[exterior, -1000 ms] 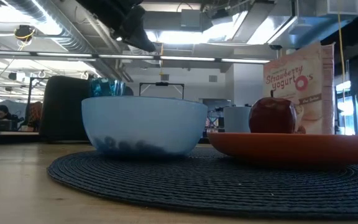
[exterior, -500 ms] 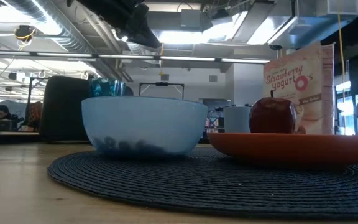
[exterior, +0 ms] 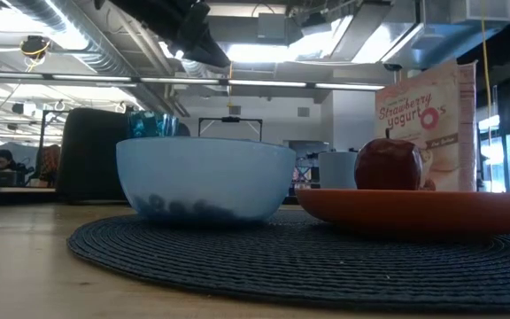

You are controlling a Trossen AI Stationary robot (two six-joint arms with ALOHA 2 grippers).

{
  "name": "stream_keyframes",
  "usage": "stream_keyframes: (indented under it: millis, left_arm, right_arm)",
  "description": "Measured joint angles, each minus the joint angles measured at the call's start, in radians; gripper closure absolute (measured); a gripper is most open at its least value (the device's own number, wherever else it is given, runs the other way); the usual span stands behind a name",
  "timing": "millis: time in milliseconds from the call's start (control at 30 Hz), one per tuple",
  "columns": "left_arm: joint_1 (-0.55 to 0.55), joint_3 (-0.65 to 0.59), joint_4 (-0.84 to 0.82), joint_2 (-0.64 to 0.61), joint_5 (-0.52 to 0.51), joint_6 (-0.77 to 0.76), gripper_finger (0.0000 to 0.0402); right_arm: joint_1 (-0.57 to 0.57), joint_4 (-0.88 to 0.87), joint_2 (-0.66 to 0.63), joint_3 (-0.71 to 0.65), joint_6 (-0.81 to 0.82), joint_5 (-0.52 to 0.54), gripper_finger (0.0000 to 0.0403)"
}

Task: Arrange a breakfast setting
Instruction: Put the spoon on the placemat

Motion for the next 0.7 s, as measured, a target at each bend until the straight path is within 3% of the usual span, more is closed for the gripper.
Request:
stream_keyframes:
  millis: [200, 400, 500, 700]
  left_arm:
    - [0.014, 0.0, -0.035, 0.0, 0.0, 0.021, 0.0305]
    - [0.032, 0.0, -0.039, 0.0, -0.001, 0.014, 0.0305]
    - [0.032, 0.0, -0.038, 0.0, -0.001, 0.014, 0.0305]
    - [0.032, 0.0, -0.038, 0.0, -0.001, 0.015, 0.0305]
  right_arm:
    - [-0.011, -0.207, -0.006, 0.231, -0.106, 0.148, 0.0367]
    - [-0.067, -0.411, -0.008, 0.465, -0.269, 0.531, 0.0373]
    - [-0.148, -0.5, -0.008, 0.531, -0.374, 0.704, 0.0372]
    - [-0.415, -0.506, -0.007, 0.549, -0.652, 0.808, 0.0371]
